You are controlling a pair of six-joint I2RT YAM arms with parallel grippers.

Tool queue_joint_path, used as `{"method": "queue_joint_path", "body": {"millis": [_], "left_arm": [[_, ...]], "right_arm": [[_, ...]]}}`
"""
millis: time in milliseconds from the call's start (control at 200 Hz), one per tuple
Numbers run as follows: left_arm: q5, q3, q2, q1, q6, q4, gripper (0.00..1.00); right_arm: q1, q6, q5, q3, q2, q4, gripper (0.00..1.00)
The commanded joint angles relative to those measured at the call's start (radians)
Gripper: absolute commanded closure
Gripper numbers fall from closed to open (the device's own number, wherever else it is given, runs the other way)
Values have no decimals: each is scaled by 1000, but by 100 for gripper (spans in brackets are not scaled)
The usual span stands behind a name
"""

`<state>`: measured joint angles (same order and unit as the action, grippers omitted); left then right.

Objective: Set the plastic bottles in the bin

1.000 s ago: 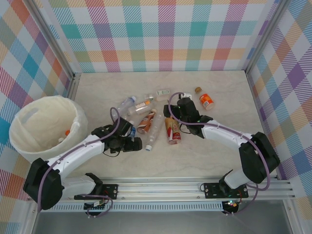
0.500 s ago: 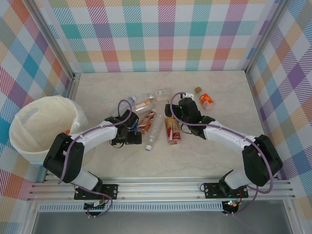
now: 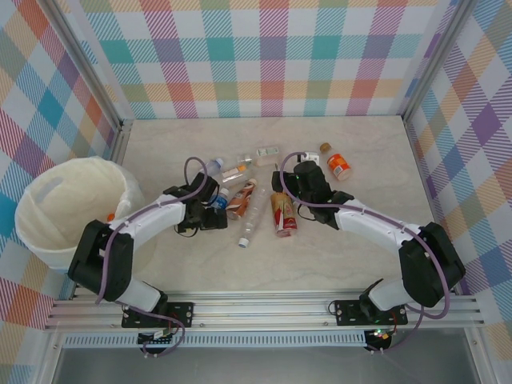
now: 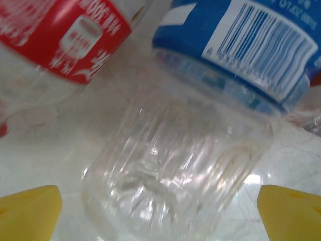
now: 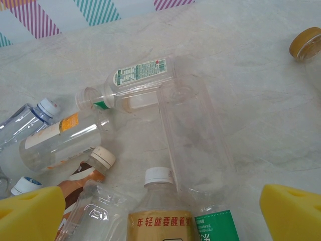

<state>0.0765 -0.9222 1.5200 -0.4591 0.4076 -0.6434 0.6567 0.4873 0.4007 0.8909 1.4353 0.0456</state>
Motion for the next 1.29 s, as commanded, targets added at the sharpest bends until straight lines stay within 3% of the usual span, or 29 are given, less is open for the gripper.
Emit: {"method": "queue_joint_path", "body": {"millis": [0, 125, 270, 545, 705, 1000, 1290], "left_arm": [[3, -66, 90, 2, -67, 71, 0], [-41, -62, 123, 2, -90, 158, 0], [-24, -106, 183, 2, -111, 142, 4], [-16, -140, 209, -10, -147, 98, 30], [-2, -119, 114, -14, -143, 85, 39], [-29, -23, -202, -15, -150, 217, 41], [104, -219, -418, 4, -183, 102, 44]], "right_arm": [[1, 10, 8, 2, 1, -2, 0], [1, 6, 24, -4, -7, -6, 0], [1, 10, 23, -1, 0, -2, 0], [1, 22, -5, -6, 15, 43, 0], [1, 27, -29, -16, 21, 100, 0], [1, -37, -132, -65, -2, 295, 0], [1, -90, -191, -70, 12, 431, 0]]}}
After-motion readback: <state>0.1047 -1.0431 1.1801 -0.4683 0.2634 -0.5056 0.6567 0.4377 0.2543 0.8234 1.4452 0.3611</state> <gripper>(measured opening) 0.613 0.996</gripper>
